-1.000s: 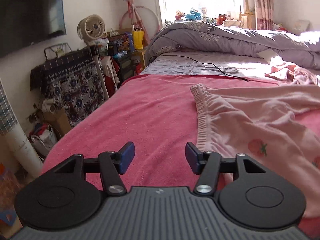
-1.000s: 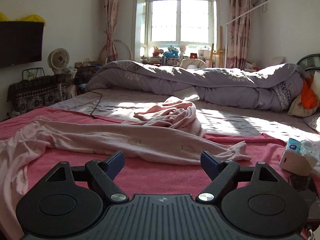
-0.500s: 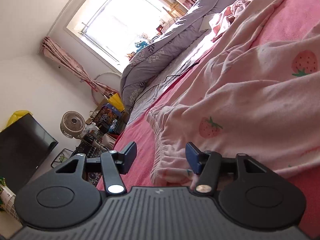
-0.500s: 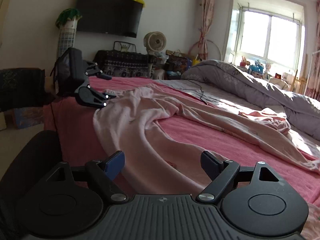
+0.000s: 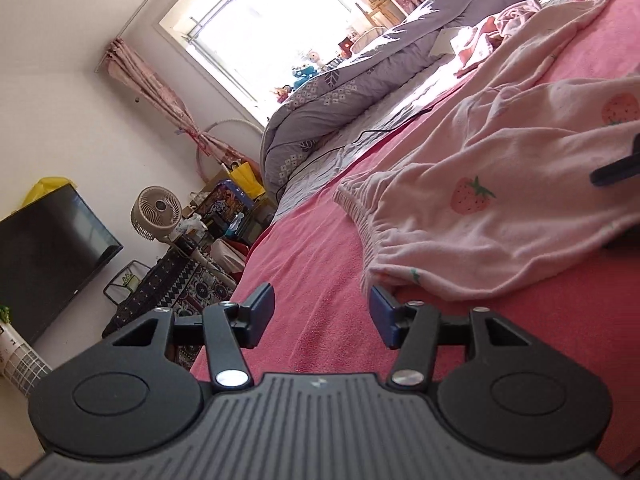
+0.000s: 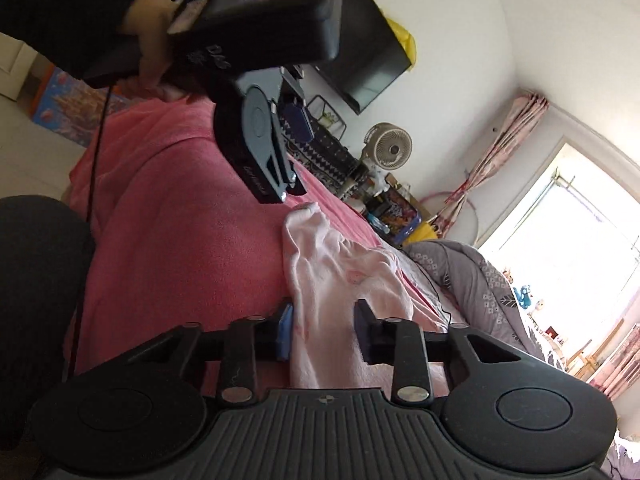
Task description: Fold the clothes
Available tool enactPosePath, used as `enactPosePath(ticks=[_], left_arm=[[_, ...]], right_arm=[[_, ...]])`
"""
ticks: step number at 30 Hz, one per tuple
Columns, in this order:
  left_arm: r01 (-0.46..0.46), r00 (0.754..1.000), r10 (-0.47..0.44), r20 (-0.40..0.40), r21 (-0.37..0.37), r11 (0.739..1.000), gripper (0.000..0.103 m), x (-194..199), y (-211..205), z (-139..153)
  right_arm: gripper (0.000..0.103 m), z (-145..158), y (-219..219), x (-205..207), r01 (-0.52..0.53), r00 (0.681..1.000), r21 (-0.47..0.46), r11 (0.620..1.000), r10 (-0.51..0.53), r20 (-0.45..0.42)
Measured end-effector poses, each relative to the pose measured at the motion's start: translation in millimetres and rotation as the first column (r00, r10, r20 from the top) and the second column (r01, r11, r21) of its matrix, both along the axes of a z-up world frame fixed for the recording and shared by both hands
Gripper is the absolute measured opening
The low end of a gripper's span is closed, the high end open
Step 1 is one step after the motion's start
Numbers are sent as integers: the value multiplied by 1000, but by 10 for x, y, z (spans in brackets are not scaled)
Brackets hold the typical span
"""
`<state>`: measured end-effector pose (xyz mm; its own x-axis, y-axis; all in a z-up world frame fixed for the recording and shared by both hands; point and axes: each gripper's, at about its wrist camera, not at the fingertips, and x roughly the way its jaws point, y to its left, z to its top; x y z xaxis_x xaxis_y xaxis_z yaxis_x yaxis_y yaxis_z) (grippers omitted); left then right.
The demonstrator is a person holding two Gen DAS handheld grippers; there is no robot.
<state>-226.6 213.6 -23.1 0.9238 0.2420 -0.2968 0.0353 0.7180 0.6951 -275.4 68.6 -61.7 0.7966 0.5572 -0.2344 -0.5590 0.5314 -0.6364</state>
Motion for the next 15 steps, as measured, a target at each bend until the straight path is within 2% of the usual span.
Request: enactPosePath(ticks=[1, 5, 6, 9, 12, 13, 14, 15], left_arm=[[29, 1000, -29, -3, 17, 999, 60, -22, -28, -21], [135, 991, -135, -4, 96, 986, 68, -53, -172, -124], [160, 987, -162, 0, 121, 980, 69, -35, -226, -157], [183, 980, -192, 42, 168, 969, 69, 84, -388, -220], [137, 981, -161, 105, 208, 968, 69, 304, -503, -256], [116, 982, -145, 123, 220, 969, 60, 392, -529, -272], [87, 984, -118, 130, 225, 970, 43, 483, -536, -283], [59, 986, -92, 137, 225, 973, 31, 569, -536, -289]], right_arm=[[7, 52, -4, 35, 13, 1000, 38, 999, -12, -15], [8, 357, -165, 180, 62, 997, 205, 977, -49, -66], [8, 433, -208, 221, 70, 995, 222, 973, -54, -79], [8, 647, -343, 361, 90, 991, 268, 959, -60, -121], [8, 729, -419, 396, 96, 987, 289, 953, -54, -149], [8, 743, -443, 395, 95, 986, 294, 951, -49, -159], [7, 752, -470, 389, 91, 984, 298, 950, -41, -171], [7, 746, -481, 361, 84, 984, 295, 952, -34, -172]])
